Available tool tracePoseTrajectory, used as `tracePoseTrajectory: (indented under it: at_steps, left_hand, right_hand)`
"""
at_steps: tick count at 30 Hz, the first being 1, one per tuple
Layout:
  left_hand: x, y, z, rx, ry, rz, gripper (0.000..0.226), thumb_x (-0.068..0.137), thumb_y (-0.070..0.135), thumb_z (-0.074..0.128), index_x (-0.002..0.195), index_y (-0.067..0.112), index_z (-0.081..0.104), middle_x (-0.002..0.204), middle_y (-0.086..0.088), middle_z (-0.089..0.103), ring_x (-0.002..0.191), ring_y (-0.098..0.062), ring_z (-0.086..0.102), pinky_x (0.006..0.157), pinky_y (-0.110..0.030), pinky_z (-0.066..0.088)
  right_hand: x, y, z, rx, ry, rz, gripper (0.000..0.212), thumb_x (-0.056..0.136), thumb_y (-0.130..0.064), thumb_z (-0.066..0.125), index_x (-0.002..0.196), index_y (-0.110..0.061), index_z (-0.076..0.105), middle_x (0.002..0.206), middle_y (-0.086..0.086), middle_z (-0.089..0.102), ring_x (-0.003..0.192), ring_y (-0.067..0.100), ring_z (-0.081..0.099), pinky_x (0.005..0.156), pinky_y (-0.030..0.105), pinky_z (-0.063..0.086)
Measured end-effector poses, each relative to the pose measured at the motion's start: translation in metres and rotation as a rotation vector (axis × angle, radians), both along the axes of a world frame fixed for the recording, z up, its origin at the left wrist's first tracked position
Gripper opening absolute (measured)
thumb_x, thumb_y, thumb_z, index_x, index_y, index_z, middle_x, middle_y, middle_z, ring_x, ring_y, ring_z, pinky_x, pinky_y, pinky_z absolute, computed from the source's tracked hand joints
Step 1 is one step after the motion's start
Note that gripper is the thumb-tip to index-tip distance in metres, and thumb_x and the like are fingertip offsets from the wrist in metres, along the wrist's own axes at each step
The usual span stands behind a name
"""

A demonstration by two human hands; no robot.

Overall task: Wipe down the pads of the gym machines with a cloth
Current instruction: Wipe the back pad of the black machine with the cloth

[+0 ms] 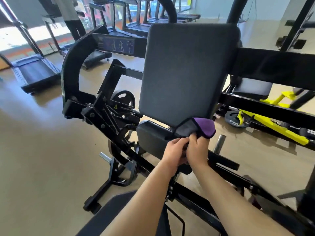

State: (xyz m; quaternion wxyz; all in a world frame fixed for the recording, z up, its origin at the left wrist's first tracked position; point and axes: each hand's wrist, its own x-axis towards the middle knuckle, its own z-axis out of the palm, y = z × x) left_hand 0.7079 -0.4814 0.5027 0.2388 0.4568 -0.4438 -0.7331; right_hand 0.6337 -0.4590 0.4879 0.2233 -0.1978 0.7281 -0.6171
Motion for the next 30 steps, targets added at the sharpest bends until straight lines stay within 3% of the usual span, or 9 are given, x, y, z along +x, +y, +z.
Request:
tracePoseTrajectory:
  at_steps: [3,7,10,14,20,23,25,27,30]
  left_hand:
    - [-0.004,-0.002,-0.004,-0.074,-0.028,0.082,0.016,0.088,0.022,0.068,0.093,0.007,0.068,0.076,-0.006,0.069,0.065,-0.020,0.062,0.050,-0.026,0.049]
    - [-0.005,-0.013,-0.004,-0.187,-0.136,0.303,0.034,0.073,0.024,0.076,0.101,0.020,0.058,0.092,-0.003,0.075,0.084,-0.020,0.069,0.080,-0.034,0.056]
    - [0.004,-0.022,-0.003,-0.451,-0.384,0.301,0.013,0.081,0.029,0.072,0.086,0.030,0.059,0.091,0.004,0.069,0.087,-0.013,0.065,0.083,-0.032,0.052]
    - [0.033,-0.032,-0.005,-0.518,-0.466,0.249,0.010,0.088,0.037,0.065,0.090,0.029,0.071,0.080,0.010,0.070,0.085,-0.013,0.065,0.078,-0.031,0.051]
    - [0.042,-0.035,-0.006,-0.294,-0.281,0.131,0.043,0.082,0.042,0.075,0.116,0.018,0.065,0.098,0.001,0.074,0.088,-0.017,0.070,0.081,-0.033,0.058]
    - [0.022,-0.031,0.000,-0.224,-0.223,0.075,0.024,0.091,0.033,0.067,0.104,0.013,0.072,0.079,0.004,0.071,0.077,-0.015,0.067,0.071,-0.030,0.054]
    - [0.006,-0.025,0.008,-0.080,-0.150,0.103,0.019,0.093,0.030,0.061,0.091,0.014,0.071,0.071,0.003,0.069,0.075,-0.019,0.065,0.068,-0.031,0.051]
    - [-0.008,-0.018,0.014,0.070,-0.093,0.125,0.027,0.092,0.033,0.058,0.101,0.010,0.070,0.084,-0.003,0.072,0.086,-0.025,0.068,0.075,-0.034,0.053]
    - [-0.025,-0.005,0.024,0.184,-0.069,0.135,0.027,0.098,0.031,0.055,0.109,0.008,0.065,0.095,-0.010,0.071,0.088,-0.027,0.067,0.080,-0.036,0.054]
  right_hand:
    - [0.008,0.005,0.023,-0.059,-0.265,-0.026,0.018,0.100,-0.005,0.045,0.092,-0.009,0.061,0.090,0.009,0.067,0.081,0.023,0.065,0.070,0.030,0.051]
    - [0.012,-0.014,0.040,-0.280,-0.670,-0.196,0.016,0.094,-0.004,0.048,0.105,-0.001,0.059,0.093,0.014,0.065,0.080,0.030,0.063,0.062,0.029,0.052]
    - [0.027,-0.024,0.047,-0.355,-0.911,-0.223,0.021,0.094,-0.016,0.049,0.100,-0.002,0.063,0.108,0.024,0.068,0.088,0.035,0.067,0.083,0.042,0.058]
    - [0.043,-0.035,0.060,-0.376,-1.067,-0.156,0.030,0.102,-0.020,0.041,0.085,-0.004,0.059,0.087,0.017,0.064,0.077,0.031,0.061,0.090,0.046,0.049]
    - [0.048,-0.026,0.071,-0.167,-1.048,-0.051,0.022,0.100,-0.016,0.047,0.082,-0.004,0.051,0.082,0.014,0.059,0.073,0.032,0.058,0.083,0.045,0.045]
    - [0.039,-0.015,0.071,-0.093,-0.965,-0.013,0.016,0.094,-0.014,0.052,0.081,-0.004,0.056,0.081,0.012,0.063,0.072,0.030,0.060,0.072,0.039,0.050]
    - [0.031,-0.008,0.068,-0.038,-0.877,0.010,0.017,0.089,-0.015,0.054,0.080,-0.005,0.064,0.085,0.014,0.068,0.077,0.033,0.065,0.077,0.040,0.054]
    - [0.026,-0.003,0.065,0.027,-0.781,0.023,0.019,0.089,-0.017,0.054,0.085,-0.004,0.067,0.098,0.020,0.072,0.087,0.035,0.067,0.088,0.044,0.054]
    - [0.017,0.003,0.062,0.157,-0.557,-0.018,0.026,0.092,-0.023,0.051,0.100,-0.003,0.065,0.110,0.022,0.069,0.089,0.032,0.064,0.087,0.040,0.054]
